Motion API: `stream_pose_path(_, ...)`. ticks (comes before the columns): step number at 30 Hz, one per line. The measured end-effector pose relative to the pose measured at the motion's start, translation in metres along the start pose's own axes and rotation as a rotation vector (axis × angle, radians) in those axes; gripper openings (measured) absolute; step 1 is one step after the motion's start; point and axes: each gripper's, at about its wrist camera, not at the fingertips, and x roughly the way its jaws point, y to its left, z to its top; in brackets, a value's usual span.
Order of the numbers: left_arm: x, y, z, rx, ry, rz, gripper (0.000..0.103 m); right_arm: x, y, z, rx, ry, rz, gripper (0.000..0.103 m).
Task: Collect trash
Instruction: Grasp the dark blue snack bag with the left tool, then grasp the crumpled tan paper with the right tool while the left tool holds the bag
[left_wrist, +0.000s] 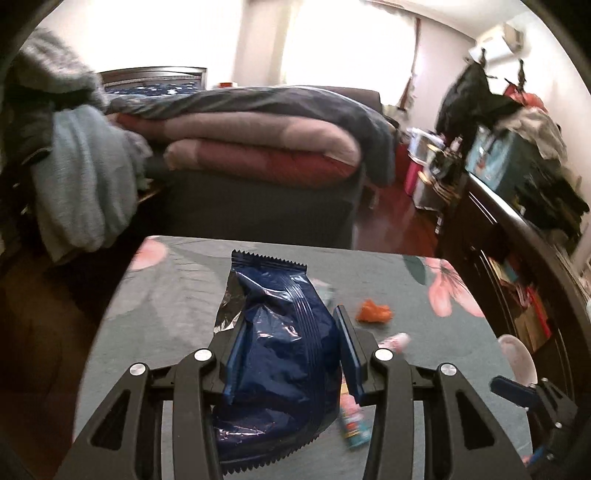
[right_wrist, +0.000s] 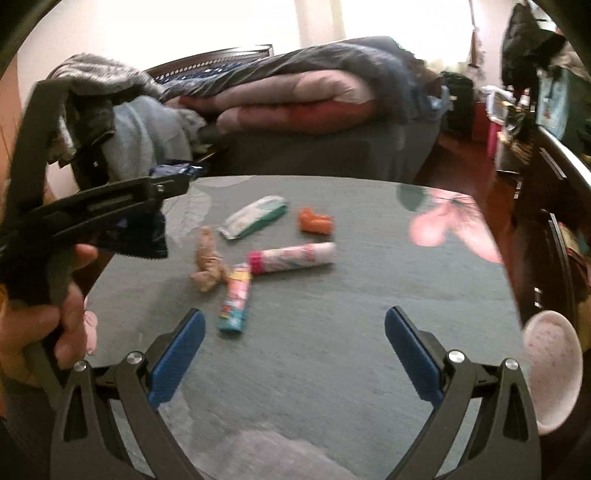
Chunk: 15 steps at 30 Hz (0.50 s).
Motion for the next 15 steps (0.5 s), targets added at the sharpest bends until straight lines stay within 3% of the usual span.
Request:
stream_pose_path(10, -0.013, 0.052, -0.011, -0.065, -0.021, 0.057, 0.045, 0.058, 0.057, 0.031, -0.074, 0.056, 0.060, 0.096)
stream_pose_path(12, -0.015, 0.060, -0.011, -0.080, -0.030, 0.063, 0.045, 0.073, 0.067, 0.037, -0.098, 0.070, 0.054, 0.085)
stream_pose_path(15, -0.020, 0.072, -0.012, -0.100, -0.043, 0.076, 0.045, 0.092, 0.078, 0.041, -0.124, 0.099, 0.046, 0.080)
